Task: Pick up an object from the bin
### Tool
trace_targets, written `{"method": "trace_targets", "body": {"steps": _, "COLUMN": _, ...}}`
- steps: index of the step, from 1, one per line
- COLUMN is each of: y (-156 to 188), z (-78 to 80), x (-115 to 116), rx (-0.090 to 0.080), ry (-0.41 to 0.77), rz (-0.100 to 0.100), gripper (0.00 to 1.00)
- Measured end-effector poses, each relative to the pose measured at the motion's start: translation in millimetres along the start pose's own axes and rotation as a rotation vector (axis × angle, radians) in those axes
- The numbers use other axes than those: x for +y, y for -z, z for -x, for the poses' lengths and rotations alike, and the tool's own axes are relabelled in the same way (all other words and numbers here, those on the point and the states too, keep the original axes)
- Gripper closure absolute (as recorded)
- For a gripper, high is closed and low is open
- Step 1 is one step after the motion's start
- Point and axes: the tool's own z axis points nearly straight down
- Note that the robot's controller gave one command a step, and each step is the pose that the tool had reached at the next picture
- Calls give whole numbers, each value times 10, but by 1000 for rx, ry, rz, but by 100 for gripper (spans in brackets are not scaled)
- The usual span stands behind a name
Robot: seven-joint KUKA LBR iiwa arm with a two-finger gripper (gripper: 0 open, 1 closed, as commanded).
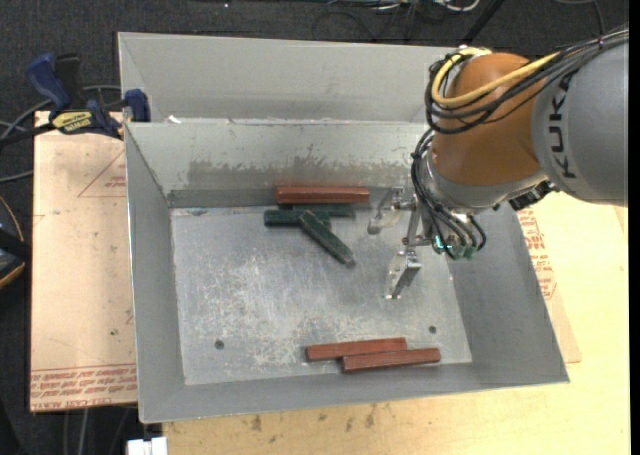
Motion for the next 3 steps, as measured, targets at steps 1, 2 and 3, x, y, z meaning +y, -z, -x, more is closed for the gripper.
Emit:
{"method": "trace_targets", "body": {"steps": 1, "y": 45, "z": 15, "x": 0, "rx": -7, "ry": 0, "rz": 0, "gripper": 0}}
{"method": "trace_targets", "body": {"steps": 2, "y": -352, "z": 313, "x": 89, "rx": -20, "ry": 10, "rz": -1, "gripper": 0}}
{"method": "trace_targets", "body": {"steps": 3, "y": -1033, "z": 569, "x": 280, "rx": -24, "ry": 18, "rz": 1, "gripper": 100}}
